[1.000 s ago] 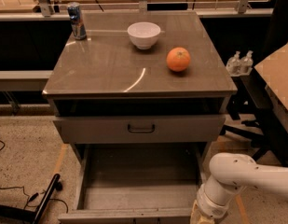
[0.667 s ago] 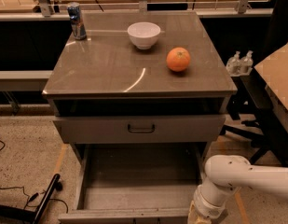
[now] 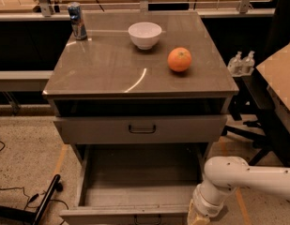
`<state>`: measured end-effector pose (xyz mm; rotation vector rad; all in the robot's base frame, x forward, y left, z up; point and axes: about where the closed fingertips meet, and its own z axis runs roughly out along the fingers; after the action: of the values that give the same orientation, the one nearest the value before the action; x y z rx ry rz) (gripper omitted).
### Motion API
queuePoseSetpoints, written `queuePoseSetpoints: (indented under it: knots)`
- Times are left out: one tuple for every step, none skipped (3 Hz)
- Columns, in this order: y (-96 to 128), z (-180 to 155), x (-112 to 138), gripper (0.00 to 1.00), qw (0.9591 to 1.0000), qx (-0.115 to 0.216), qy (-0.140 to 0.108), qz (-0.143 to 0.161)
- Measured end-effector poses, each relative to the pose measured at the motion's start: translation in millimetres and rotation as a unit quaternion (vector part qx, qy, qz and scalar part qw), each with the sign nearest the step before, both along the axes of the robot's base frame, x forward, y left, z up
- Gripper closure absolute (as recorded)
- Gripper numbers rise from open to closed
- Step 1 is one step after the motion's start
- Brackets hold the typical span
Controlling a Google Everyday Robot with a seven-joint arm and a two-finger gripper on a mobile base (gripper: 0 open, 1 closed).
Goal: Close middle drawer
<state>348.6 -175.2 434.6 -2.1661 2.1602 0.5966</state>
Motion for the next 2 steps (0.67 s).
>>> queuePoseSetpoints:
  knots:
    - [-3,-3,16,1.0,0.9998,0.005,-0.018,-0.009]
    - [-9,-6,33,1.0,0.999,0.012,-0.04,-0.017]
